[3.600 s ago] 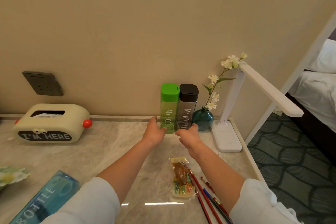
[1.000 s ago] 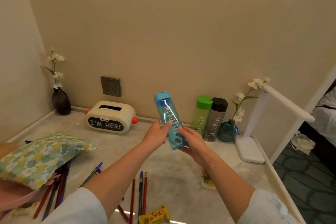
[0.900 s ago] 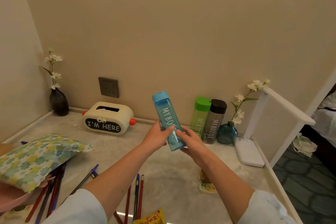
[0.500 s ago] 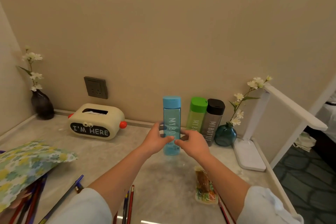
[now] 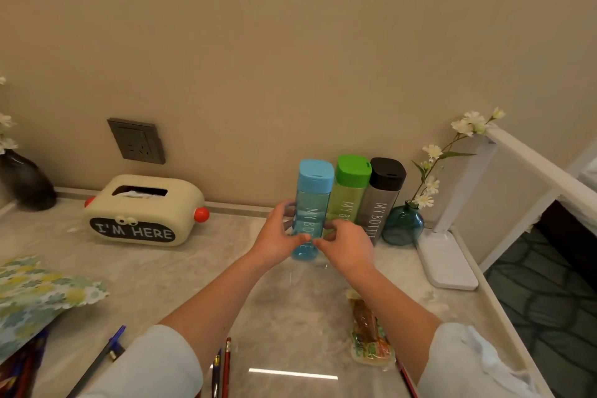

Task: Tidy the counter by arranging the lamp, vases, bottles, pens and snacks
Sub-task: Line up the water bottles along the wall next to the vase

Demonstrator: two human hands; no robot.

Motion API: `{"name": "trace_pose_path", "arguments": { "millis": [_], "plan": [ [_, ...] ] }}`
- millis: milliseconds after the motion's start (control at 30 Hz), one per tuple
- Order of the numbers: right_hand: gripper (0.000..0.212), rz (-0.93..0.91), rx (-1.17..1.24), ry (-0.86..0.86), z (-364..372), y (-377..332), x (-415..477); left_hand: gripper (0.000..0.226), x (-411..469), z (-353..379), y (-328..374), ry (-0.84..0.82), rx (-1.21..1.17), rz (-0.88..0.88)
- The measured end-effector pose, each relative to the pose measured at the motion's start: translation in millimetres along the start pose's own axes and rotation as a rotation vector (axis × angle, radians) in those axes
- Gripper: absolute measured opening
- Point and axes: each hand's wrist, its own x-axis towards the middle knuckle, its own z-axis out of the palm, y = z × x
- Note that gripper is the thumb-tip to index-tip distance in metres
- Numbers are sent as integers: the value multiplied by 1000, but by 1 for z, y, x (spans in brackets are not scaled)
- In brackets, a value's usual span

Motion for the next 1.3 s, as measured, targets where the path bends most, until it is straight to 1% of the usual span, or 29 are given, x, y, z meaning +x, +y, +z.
{"name": "trace_pose_path", "arguments": {
  "millis": [133,200,267,367,500,867,1100,1300],
  "plan": [
    [24,31,-88,3,6,4,5,74,5,0,-2,32,68,34],
    [25,38,-101,-34,10,5,7,75,8,1,-3,52,105,48],
    [29,38,-68,-87,15,6,10,74,12,3,-3,59,128,56],
    [25,27,-19,-164,18,7,12,76,18,7,-2,63,164,53],
    [24,36,44,-205,22,13,12,76,24,10,-2,82,188,52],
    [34,27,39,-232,28,17,18,75,35,15,-2,98,217,51],
    [32,39,47,-235,29,16,18,76,38,14,-4,95,247,37],
    [29,48,50,-243,28,16,17,81,33,12,-4,102,260,-31]
  ]
}}
